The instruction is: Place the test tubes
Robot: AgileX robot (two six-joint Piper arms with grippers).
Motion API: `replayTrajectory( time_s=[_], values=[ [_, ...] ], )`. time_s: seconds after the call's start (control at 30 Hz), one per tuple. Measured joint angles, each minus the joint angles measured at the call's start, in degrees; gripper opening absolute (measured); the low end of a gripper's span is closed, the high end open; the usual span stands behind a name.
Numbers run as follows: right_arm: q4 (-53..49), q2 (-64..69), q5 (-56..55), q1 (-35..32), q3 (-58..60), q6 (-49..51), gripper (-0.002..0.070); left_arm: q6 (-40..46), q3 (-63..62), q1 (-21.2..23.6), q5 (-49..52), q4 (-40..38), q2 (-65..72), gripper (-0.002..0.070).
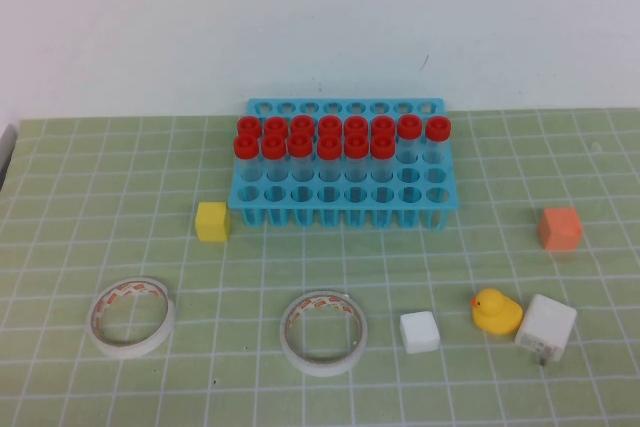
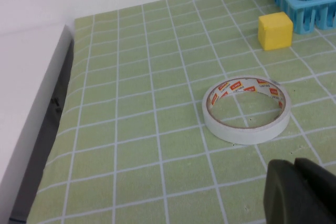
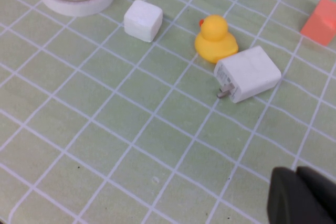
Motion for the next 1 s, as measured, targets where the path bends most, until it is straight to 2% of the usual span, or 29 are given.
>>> replayTrajectory(
  time_s=[0.77,0.87,1.0],
  values=[
    [0.0,-2.35,0.0,-0.13,0.08,0.0,0.0001,-0.21,0.0,0.0,0.0,0.05,0.0,-0.0001],
    [0.25,-5.28,-0.56,-3.9,0.22,-0.1,0.0001,-0.21,0.0,0.0,0.0,0.05,0.0,-0.0001],
    [0.34,-10.1,-1.76,-17.15,0.51,-0.01,0.0001,-0.21,0.0,0.0,0.0,0.05,0.0,-0.0001]
  ],
)
